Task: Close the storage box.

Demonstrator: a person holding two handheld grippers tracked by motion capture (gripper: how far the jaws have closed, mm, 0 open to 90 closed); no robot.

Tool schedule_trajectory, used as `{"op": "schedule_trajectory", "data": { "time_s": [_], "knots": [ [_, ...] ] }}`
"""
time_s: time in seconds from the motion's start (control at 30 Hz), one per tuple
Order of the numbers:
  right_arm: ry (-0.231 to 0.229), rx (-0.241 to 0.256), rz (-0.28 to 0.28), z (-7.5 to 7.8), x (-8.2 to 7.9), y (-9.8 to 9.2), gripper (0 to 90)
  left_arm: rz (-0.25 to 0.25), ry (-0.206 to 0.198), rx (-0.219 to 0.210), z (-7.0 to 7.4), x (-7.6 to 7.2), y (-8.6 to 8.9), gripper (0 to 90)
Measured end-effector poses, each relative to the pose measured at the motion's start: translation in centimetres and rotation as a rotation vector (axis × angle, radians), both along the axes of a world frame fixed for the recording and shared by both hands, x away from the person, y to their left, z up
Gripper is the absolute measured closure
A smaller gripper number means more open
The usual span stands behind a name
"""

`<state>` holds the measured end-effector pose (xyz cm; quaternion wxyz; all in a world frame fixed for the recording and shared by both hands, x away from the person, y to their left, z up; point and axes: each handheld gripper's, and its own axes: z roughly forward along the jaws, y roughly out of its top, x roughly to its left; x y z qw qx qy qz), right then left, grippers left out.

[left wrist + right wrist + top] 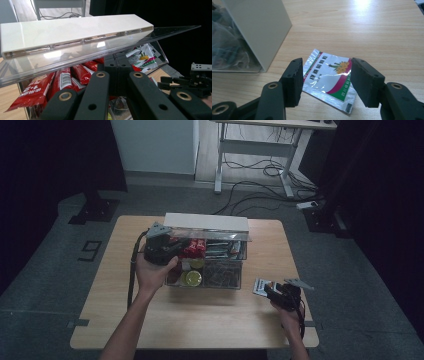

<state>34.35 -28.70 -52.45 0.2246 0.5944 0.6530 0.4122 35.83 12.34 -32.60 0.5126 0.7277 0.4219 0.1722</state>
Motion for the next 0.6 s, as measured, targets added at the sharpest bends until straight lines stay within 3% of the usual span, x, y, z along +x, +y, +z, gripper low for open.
{"op": "schedule_trajectory", "data": {
  "time_s": [0.17, 0.6],
  "knots": [
    [-0.012, -0.018, 0.021, 0.44, -0.23, 0.62, 43.5, -0.004, 0.006, -0.001, -0.25, -0.27, 0.13, 89.3],
    [-0.004, -0.001, 0.037, 0.25, -0.15, 0.86, 43.8, -0.015, 0.023, 0.0, -0.67, -0.99, 0.54, 89.2]
  ]
}}
